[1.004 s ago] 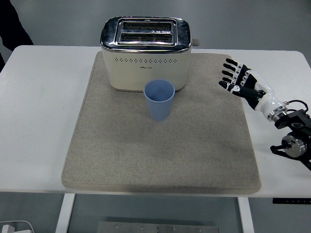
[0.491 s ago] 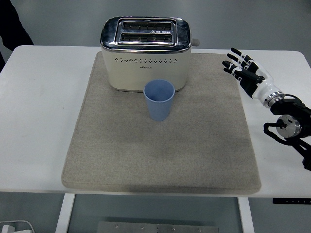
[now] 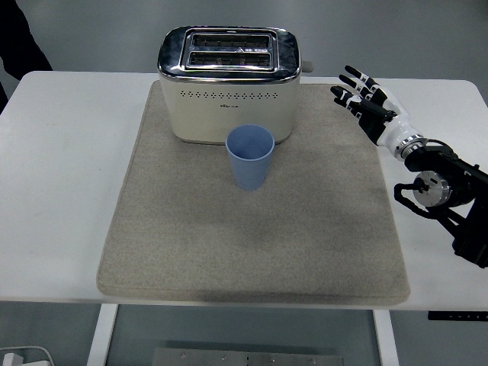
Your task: Put the water cup in front of the bread machine
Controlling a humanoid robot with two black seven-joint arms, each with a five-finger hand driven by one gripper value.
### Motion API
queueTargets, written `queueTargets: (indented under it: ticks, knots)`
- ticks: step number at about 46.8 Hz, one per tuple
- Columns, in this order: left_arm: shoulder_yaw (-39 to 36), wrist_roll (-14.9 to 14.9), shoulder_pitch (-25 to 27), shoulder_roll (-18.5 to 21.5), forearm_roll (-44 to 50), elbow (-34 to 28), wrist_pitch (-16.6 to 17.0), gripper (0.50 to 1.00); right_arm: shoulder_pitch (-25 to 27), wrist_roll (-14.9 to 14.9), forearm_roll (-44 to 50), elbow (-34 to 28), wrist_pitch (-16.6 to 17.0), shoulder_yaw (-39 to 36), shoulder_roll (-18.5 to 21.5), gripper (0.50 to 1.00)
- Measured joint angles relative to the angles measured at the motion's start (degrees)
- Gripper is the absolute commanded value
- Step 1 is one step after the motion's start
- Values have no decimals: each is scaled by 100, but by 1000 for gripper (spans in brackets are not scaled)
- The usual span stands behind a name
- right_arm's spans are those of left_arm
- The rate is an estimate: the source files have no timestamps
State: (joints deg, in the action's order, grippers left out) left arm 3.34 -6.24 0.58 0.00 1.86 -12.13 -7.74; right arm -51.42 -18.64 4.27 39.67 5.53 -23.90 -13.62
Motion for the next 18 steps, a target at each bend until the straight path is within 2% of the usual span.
queueTargets:
  ticks: [18]
  knots:
    - [-4, 0, 1, 0, -1, 6, 0, 1000, 7, 1, 29, -101, 26, 9, 122, 913]
